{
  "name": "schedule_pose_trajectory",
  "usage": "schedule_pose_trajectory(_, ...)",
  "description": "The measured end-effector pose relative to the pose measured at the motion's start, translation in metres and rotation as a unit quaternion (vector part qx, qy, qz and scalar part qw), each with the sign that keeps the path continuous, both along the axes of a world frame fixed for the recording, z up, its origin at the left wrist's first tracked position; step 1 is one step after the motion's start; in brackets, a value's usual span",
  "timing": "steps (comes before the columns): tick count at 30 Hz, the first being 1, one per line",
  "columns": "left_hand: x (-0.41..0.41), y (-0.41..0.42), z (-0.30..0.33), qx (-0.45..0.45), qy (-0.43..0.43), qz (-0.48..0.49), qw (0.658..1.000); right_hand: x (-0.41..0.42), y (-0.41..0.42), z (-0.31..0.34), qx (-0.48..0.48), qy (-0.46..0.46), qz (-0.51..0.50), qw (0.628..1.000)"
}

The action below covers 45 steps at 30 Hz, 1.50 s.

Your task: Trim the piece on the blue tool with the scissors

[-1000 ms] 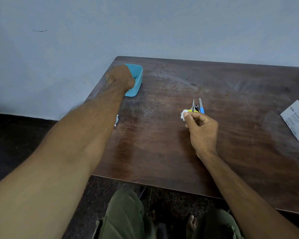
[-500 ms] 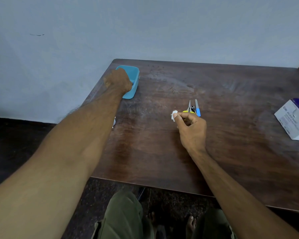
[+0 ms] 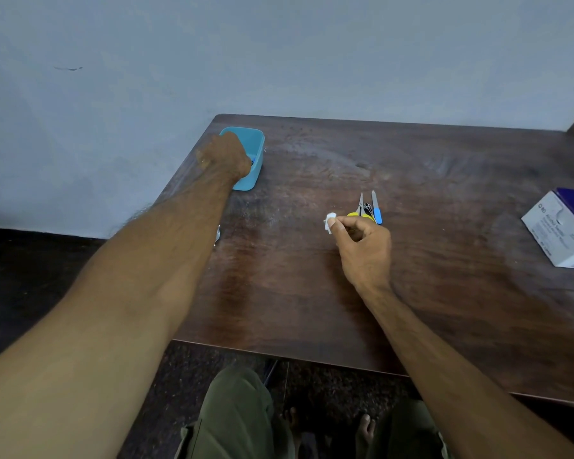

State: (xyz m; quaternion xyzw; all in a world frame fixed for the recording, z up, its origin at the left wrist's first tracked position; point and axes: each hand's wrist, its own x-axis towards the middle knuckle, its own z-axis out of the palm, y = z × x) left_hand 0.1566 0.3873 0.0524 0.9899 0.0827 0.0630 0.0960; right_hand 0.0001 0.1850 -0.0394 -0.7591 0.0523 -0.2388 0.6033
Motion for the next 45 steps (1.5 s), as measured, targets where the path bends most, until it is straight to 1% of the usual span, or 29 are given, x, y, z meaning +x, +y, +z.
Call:
schedule_pose_trajectory(7, -0.002, -0.002, 0.001, -0.002, 0.002, 0.001, 1.000, -0.002, 0.001, 0.002, -0.008, -0.005, 0.003, 1.000)
schedule_pose_trajectory(14, -0.004, -0.002, 0.002, -0.004, 0.001, -0.001, 1.000, -0.001, 0.002, 0.006, -0.019, 0.016, 0.007, 1.000)
schedule_pose_trajectory(20, -0.005, 0.000, 0.004, -0.008, 0.000, 0.001, 1.000, 0.008, 0.006, 0.020, 0.011, 0.024, 0.006, 1.000)
schedule_pose_trajectory(26, -0.006, -0.001, 0.007, 0.002, 0.009, 0.000, 1.000, 0.021, 0.011, 0.039, -0.010, 0.025, 0.004, 1.000)
schedule_pose_trajectory(35, -0.008, 0.000, 0.006, 0.004, 0.009, 0.001, 1.000, 0.034, 0.016, 0.056, 0.000, 0.012, 0.008, 1.000)
schedule_pose_trajectory(38, -0.010, 0.000, 0.009, -0.004, -0.021, 0.018, 1.000, 0.024, 0.014, 0.053, 0.007, 0.014, 0.013, 1.000)
schedule_pose_trajectory(41, -0.013, -0.002, 0.013, -0.018, -0.119, 0.029, 0.992, 0.012, 0.006, 0.049, 0.038, 0.025, 0.007, 0.999)
schedule_pose_trajectory(43, -0.021, -0.010, 0.016, -0.040, -0.181, 0.007, 0.983, 0.011, -0.005, 0.044, 0.081, 0.031, -0.016, 0.996)
schedule_pose_trajectory(45, -0.037, -0.028, 0.017, -0.095, -0.210, -0.027, 0.973, 0.008, -0.020, 0.042, 0.115, 0.041, -0.040, 0.992)
